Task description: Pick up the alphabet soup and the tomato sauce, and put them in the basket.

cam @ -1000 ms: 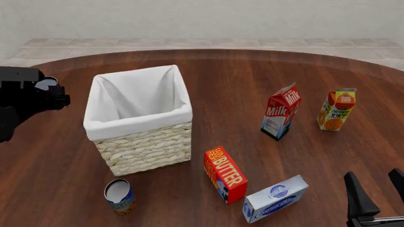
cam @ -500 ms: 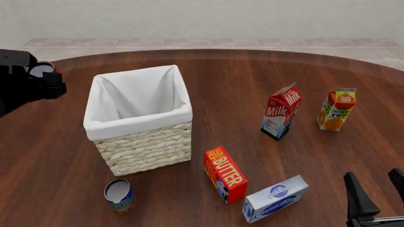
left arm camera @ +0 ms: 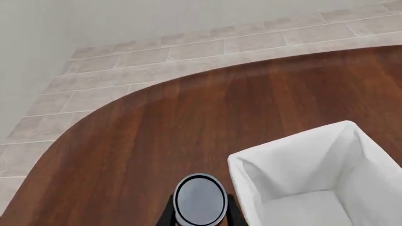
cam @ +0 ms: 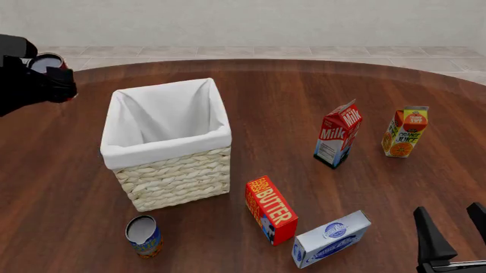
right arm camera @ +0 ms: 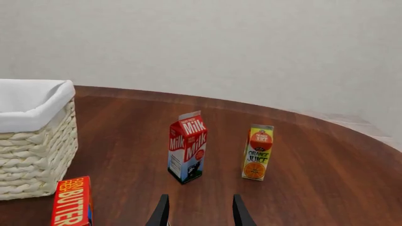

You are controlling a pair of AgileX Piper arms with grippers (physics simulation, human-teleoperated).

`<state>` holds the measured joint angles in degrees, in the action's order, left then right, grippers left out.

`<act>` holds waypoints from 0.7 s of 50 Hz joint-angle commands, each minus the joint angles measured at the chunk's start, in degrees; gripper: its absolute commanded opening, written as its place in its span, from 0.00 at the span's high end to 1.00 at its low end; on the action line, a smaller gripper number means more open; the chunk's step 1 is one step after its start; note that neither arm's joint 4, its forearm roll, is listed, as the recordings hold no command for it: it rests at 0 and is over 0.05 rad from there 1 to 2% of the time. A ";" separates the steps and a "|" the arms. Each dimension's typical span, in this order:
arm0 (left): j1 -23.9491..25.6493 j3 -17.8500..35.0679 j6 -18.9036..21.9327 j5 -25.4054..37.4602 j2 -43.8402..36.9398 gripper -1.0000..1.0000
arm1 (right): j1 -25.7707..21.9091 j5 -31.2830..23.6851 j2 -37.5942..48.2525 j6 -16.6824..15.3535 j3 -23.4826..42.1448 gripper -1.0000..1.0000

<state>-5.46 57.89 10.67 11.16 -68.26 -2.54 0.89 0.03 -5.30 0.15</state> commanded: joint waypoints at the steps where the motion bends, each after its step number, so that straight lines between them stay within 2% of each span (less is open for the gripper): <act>1: 1.69 4.40 2.32 3.44 0.41 1.00 | 0.13 -0.08 0.00 0.17 0.00 0.00; 8: 4.00 6.45 1.51 4.91 0.53 1.00 | 0.15 -0.14 -0.01 0.25 0.00 0.00; 22: 6.40 10.16 2.79 6.91 -0.57 1.00 | 0.14 -0.17 0.00 0.27 -0.01 0.00; 35: 10.07 11.40 2.30 8.13 -0.73 1.00 | 0.05 -0.15 0.00 0.21 -0.02 0.00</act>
<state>2.27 67.88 12.08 18.35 -68.88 -2.44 0.74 0.03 -5.07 0.13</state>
